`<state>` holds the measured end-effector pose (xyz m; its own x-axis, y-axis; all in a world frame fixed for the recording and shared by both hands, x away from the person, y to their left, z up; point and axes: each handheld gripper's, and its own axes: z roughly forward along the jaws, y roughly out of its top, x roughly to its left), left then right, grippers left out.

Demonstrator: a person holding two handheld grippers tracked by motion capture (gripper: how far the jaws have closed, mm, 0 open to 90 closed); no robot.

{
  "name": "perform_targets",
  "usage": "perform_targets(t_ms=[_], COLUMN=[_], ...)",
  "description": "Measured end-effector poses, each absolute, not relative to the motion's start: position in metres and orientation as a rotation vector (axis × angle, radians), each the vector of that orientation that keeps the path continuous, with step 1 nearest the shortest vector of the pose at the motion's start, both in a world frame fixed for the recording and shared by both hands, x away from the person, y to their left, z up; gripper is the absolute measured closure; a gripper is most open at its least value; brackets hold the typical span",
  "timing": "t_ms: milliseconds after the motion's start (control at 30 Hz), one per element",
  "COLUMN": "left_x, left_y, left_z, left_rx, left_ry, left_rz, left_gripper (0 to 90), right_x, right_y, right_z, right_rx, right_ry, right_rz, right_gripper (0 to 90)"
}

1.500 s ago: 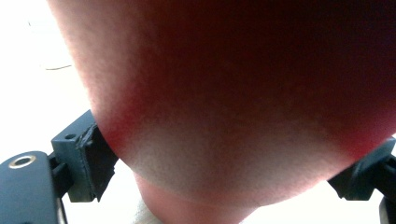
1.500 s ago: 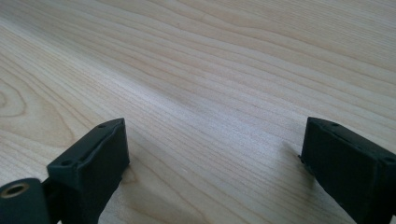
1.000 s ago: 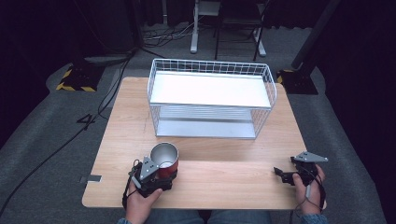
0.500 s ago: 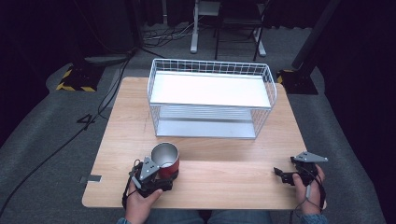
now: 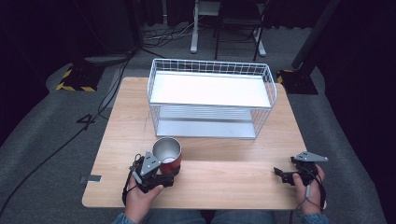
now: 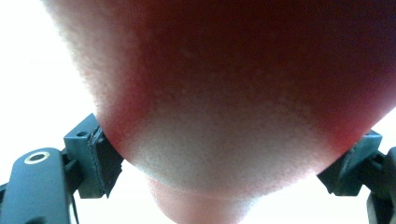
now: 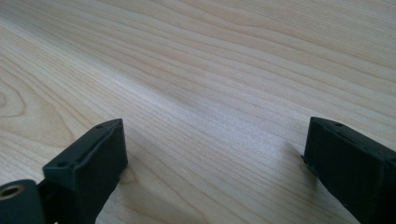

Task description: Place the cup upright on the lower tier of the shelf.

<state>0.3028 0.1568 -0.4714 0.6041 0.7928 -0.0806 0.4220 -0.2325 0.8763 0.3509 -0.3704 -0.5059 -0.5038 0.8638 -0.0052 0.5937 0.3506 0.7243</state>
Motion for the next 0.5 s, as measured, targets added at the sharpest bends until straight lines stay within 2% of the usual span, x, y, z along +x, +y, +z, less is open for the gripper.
perform_targets(t_ms=[233,500], left_x=[0.311,0.321], left_y=[0.158,0.152], left_z=[-0.464,-0.453], left_rx=[1.85,1.861], left_ry=[0.982,0.951], left_rz=[0.47,0.466], left_gripper=[16.4,16.3], right_x=[0.353,0.353], right_y=[-0.369,-0.368], right_z=[-0.506,-0.507], right_rx=[1.304,1.303], right_ry=[2.229,2.232], right_rz=[0.929,0.933], right_gripper=[0.3,0.3])
